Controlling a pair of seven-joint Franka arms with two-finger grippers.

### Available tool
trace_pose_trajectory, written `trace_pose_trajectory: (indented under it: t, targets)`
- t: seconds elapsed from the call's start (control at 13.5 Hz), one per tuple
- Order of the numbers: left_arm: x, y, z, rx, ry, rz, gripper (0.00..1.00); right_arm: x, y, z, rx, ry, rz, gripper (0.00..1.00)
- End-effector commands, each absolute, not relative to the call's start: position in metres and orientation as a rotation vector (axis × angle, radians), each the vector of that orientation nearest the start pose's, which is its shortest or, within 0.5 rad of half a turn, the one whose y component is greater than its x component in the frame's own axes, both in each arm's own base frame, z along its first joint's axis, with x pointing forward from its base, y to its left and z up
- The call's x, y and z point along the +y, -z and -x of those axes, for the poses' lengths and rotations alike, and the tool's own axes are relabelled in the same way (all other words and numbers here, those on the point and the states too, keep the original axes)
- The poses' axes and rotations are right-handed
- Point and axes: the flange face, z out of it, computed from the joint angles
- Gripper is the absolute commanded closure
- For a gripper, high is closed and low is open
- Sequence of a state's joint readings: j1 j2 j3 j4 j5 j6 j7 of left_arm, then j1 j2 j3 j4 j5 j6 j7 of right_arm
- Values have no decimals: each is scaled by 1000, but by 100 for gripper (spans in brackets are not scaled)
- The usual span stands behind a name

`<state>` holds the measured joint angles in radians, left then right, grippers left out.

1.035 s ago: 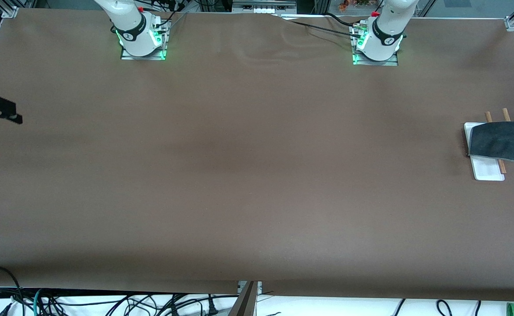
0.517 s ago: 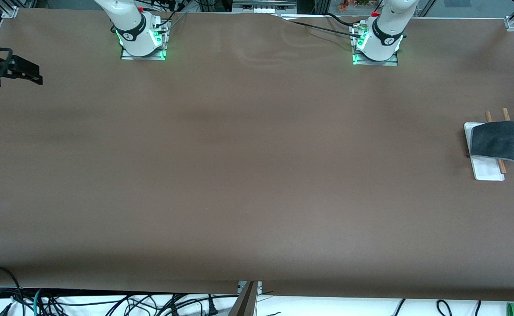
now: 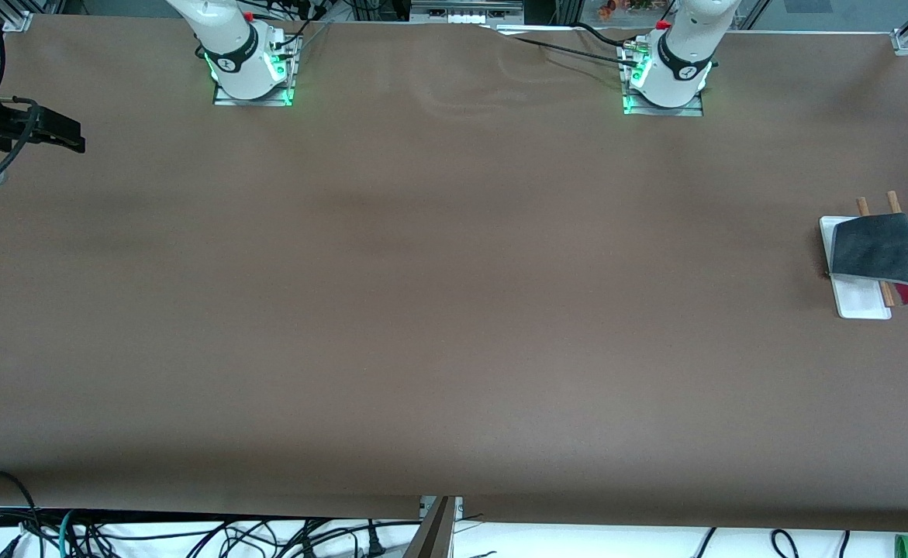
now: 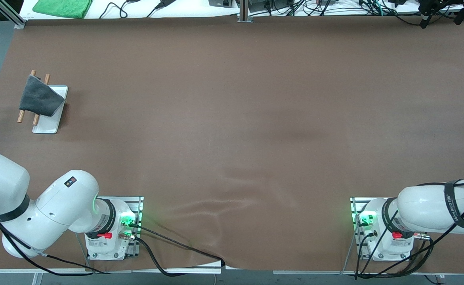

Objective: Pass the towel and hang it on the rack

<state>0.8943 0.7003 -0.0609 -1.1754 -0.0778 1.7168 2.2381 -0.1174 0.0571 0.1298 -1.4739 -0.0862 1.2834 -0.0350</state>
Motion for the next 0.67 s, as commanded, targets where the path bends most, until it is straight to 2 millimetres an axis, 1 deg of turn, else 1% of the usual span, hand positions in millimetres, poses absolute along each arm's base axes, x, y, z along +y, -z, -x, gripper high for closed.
trace_pose_trajectory:
  t: [0.0, 0.07, 0.15, 0.3, 0.37, 0.44, 0.52, 0.59]
  targets:
    - [516, -384, -509, 2048, 144, 2630, 0, -7, -615, -541, -32, -355, 3204, 0]
    - [506, -386, -515, 1991, 131, 2704, 0, -7, -615, -543, -33, -341, 3206, 0]
    - [488, -390, -531, 1935, 103, 2763, 0, -8, -613, -545, -31, -345, 3206, 0]
    - [449, -407, -565, 1842, 63, 2826, 0, -11, -609, -549, -33, -356, 3203, 0]
    - [424, -425, -579, 1804, 32, 2852, 0, -11, -609, -550, -41, -356, 3202, 0]
    - [400, -437, -590, 1738, -6, 2904, 0, -10, -609, -550, -46, -351, 3203, 0]
    - [367, -456, -602, 1671, -48, 2945, 0, -10, -610, -551, -51, -336, 3204, 0]
    - [335, -466, -615, 1638, -86, 2965, 0, -10, -609, -553, -55, -322, 3205, 0]
